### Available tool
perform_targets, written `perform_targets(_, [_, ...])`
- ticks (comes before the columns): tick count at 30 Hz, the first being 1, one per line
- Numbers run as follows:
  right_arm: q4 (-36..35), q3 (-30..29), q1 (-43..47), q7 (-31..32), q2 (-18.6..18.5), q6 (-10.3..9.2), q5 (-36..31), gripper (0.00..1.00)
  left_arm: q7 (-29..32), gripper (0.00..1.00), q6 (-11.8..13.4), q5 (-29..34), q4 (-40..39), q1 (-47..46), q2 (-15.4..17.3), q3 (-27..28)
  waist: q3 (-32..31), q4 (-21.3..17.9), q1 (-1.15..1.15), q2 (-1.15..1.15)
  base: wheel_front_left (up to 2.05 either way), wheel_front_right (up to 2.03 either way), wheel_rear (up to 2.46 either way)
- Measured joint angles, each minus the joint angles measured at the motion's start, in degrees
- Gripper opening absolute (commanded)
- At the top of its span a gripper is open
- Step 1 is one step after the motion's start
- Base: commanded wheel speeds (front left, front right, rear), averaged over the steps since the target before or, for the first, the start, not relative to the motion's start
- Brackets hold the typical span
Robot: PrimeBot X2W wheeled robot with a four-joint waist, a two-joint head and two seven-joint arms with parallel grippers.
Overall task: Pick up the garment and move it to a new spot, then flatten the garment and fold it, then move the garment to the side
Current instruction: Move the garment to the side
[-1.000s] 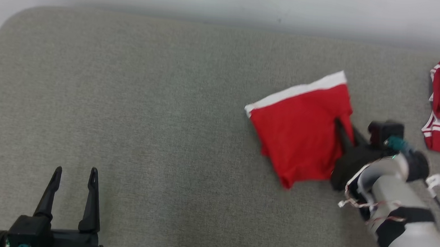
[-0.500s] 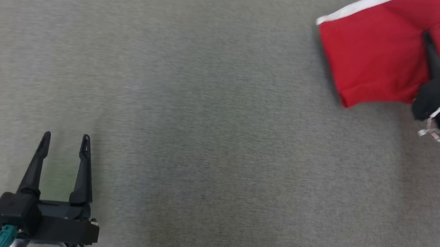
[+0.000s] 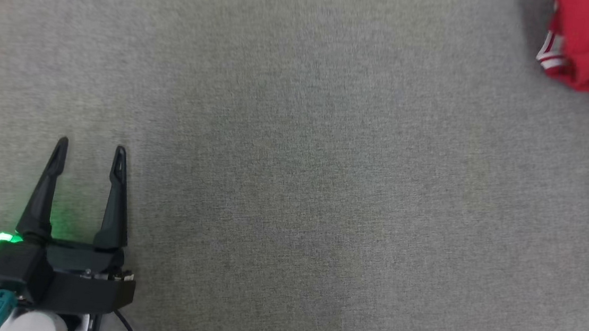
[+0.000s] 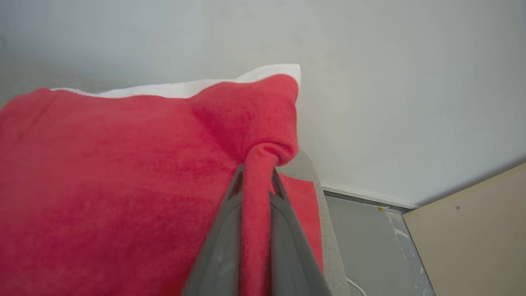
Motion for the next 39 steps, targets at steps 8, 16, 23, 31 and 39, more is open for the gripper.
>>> perform_targets(8, [-0.64, -2.47, -1.63, 3.49, -5.84, 0.0, -2.47, 0.0, 0.0, 1.0, -0.01, -0.18, -3.31, -0.57, 0.48, -0.49, 3.6, -0.13, -0.01, -0.01, 0.0, 0.0, 0.0])
perform_targets(16, [-0.11, -5.83, -1.97, 5.02, -5.89, 0.0, -4.85, 1.0, -0.01, 1.0, -0.07, -0.51, -4.21, -0.92, 0.23, -0.91, 4.93, 0.93, -0.01, -0.01, 0.0, 0.0, 0.0])
perform_targets(23, [-1.15, -10.02, -1.03, 2.45, -2.38, 0.0, -11.78, 1.0, -0.01, 1.0, -0.05, -0.59, -2.08, -0.31, -0.38, 0.74, 2.21, 1.35, -0.01, -0.01, 0.0, 0.0, 0.0])
perform_targets(31, [-6.01, -12.27, 3.0, -1.8, 3.96, 0.0, -11.89, 1.0, 0.0, 1.0, -0.01, -0.54, 0.6, 4.63, -1.76, 3.23, -4.9, 1.2, -0.01, -0.01, 0.0, 0.0, 0.0])
perform_targets(39, [-13.3, -12.47, 13.2, -7.24, 11.88, -0.01, -9.78, 1.0, 0.01, 1.0, 0.93, -0.52, 2.74, 11.37, -3.07, 6.03, -14.37, 1.46, -0.02, -0.01, 0.0, 0.0, 0.0])
